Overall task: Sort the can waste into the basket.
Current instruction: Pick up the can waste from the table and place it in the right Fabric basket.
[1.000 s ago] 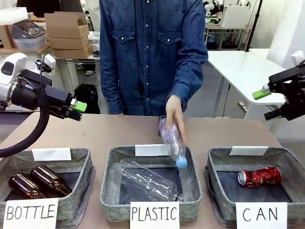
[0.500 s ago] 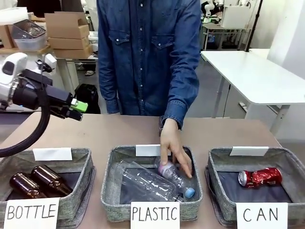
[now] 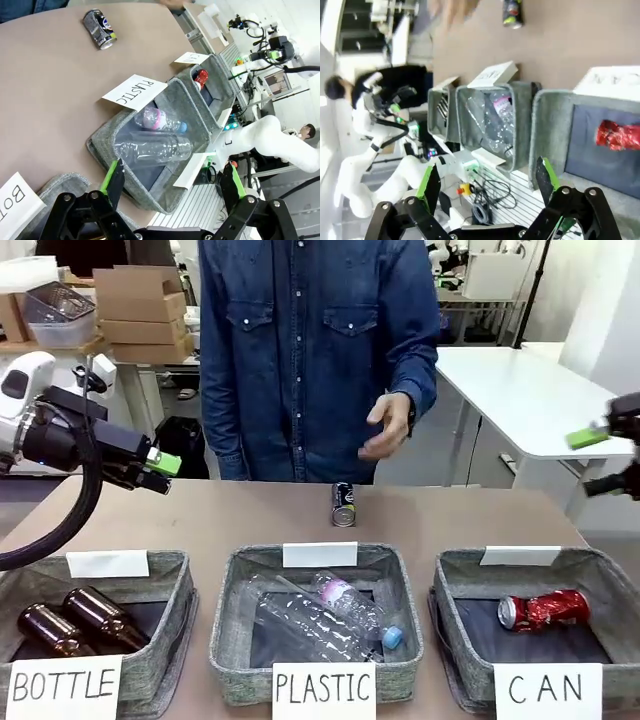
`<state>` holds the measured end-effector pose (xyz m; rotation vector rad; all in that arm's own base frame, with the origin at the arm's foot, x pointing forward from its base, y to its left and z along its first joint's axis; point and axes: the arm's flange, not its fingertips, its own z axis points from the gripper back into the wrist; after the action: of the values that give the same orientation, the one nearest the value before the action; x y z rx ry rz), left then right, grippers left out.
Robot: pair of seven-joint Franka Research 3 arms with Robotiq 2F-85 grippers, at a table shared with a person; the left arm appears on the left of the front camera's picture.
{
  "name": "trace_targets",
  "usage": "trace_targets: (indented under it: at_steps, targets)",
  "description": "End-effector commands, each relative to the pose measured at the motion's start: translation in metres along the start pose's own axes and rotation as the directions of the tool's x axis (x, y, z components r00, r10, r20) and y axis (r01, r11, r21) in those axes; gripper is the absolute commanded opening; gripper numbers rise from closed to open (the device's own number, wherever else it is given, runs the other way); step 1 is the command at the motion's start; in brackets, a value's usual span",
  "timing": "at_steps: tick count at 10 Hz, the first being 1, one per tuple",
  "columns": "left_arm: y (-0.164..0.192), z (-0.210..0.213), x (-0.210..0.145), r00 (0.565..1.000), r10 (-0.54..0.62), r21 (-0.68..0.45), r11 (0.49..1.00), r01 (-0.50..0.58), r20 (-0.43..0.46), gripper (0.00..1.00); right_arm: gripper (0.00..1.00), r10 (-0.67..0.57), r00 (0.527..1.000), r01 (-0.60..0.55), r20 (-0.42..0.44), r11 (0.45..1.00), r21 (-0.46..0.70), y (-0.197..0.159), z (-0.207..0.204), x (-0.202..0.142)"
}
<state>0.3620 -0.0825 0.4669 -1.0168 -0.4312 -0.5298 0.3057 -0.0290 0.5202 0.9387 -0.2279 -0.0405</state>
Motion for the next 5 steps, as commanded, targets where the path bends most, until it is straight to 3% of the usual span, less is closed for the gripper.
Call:
trace_targets:
  at_steps: [1, 3, 4, 5]
  targets:
    - [0.000, 0.000, 0.000, 1.000, -0.007, -0.017, 1.000, 0.008, 0.019, 1.00, 1.00, 0.050, 0.999, -0.050, -0.007, 0.999, 0.001, 0.002, -0.005, 0.023]
    - [0.000, 0.000, 0.000, 1.000, -0.007, -0.017, 1.000, 0.008, 0.019, 1.00, 1.00, -0.014, 0.996, 0.015, 0.091, 1.000, -0.010, -0.015, 0.024, 0.002]
    - [0.000, 0.000, 0.000, 1.000, -0.007, -0.017, 1.000, 0.008, 0.019, 1.00, 1.00, -0.028, 0.991, 0.033, 0.128, 0.999, -0.035, -0.015, 0.022, 0.001]
    - [0.000, 0.000, 0.000, 1.000, -0.007, -0.017, 1.000, 0.008, 0.019, 1.00, 1.00, 0.005, 0.995, 0.001, 0.099, 0.998, -0.065, -0.004, -0.002, 0.016]
